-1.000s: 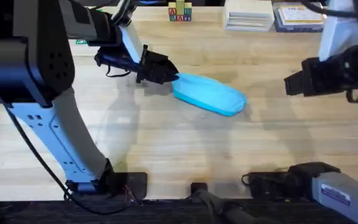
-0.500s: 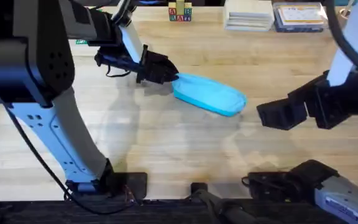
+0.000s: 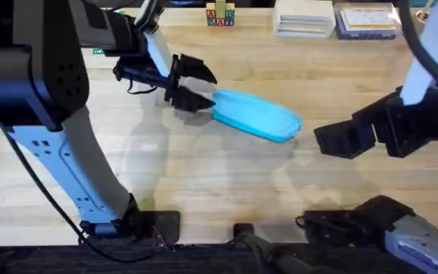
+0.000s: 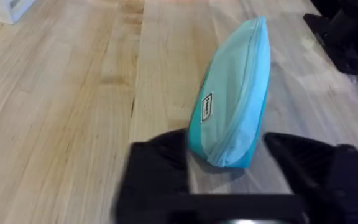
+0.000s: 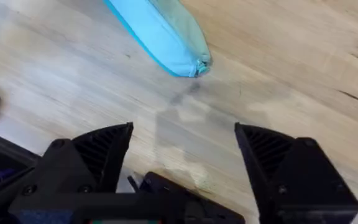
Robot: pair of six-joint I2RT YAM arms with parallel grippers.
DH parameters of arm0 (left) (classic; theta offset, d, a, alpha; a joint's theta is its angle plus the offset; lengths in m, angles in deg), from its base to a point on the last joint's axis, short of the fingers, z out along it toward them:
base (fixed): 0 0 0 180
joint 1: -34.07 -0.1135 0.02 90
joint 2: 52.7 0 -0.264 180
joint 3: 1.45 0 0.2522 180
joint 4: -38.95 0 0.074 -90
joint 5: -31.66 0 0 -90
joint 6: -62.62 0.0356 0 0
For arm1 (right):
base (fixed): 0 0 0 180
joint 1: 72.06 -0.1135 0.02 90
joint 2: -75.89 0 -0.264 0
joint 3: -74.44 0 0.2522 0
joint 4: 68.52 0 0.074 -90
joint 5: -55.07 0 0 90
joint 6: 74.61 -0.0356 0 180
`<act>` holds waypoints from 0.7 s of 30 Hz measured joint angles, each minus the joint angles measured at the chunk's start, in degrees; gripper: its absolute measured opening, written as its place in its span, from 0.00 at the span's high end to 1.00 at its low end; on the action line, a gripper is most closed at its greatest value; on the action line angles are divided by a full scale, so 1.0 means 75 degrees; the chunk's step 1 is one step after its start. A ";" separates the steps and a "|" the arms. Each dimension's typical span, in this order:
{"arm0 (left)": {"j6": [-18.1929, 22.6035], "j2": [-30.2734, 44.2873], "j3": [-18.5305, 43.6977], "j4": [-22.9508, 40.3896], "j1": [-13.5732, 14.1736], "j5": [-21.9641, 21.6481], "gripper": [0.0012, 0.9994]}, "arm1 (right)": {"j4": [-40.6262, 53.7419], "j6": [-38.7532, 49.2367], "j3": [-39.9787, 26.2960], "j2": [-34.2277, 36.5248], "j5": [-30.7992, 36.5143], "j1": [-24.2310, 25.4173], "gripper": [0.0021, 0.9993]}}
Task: Unzip the bag, pick up the pens from the table one at a time and place them inside, then zip the bag closed.
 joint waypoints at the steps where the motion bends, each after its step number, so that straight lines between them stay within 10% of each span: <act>1: 0.0001 0.0000 0.0000 0.0003 -0.0031 0.0000 0.10 | 0.0000 0.0000 0.0000 0.0000 0.0000 0.0000 0.00; 21: 0.0501 -0.0091 0.0329 0.0778 -0.0347 0.0176 0.00 | 0.0000 0.0000 0.0000 0.0000 0.0000 0.0000 0.00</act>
